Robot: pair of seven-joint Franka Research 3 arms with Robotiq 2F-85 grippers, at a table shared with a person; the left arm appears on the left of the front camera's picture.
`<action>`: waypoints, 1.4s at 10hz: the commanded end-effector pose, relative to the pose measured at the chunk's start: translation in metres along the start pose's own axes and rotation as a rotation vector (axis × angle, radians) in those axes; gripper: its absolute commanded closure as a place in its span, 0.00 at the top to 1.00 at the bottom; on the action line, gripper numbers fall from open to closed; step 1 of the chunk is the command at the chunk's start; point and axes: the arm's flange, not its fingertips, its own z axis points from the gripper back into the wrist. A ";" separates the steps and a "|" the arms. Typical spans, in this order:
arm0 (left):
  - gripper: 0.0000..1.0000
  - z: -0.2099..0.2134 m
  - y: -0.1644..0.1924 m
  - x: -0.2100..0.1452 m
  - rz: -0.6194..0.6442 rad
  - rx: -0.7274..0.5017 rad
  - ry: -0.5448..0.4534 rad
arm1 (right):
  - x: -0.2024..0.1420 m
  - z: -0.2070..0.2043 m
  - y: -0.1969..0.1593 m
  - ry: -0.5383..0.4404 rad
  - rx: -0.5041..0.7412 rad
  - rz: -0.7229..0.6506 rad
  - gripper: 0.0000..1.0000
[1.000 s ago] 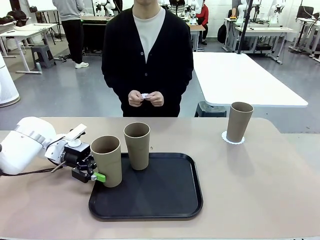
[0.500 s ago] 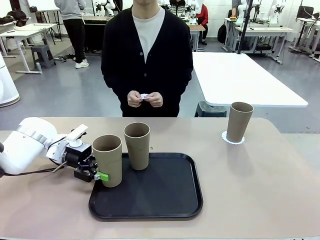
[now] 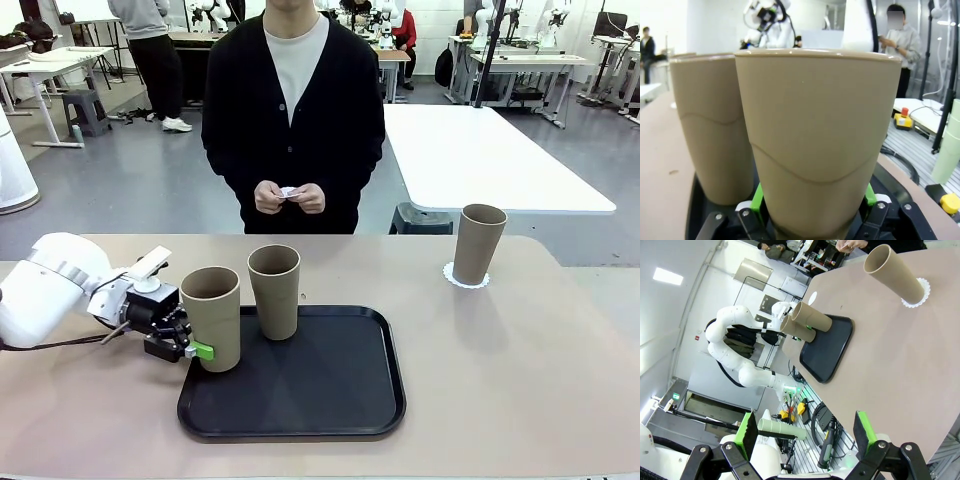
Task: Place coasters on the table and set cups on them.
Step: Take one Reusable plastic cup from the Flat Tray and place it on a coaster set by the human.
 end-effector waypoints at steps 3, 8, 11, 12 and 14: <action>0.24 0.059 -0.064 0.112 0.000 0.092 0.043 | 0.000 0.000 0.000 -0.001 0.005 0.007 1.00; 0.24 0.090 -0.082 0.175 0.050 0.157 0.006 | 0.000 0.000 0.000 -0.001 0.005 0.007 1.00; 0.24 0.092 -0.082 0.174 0.036 0.147 0.024 | 0.000 0.000 0.000 -0.001 0.005 0.007 1.00; 0.24 0.092 -0.082 0.174 0.036 0.147 0.024 | 0.000 0.000 0.000 -0.001 0.005 0.007 1.00; 0.24 0.092 -0.082 0.174 0.036 0.147 0.024 | 0.000 0.000 0.000 -0.001 0.005 0.007 1.00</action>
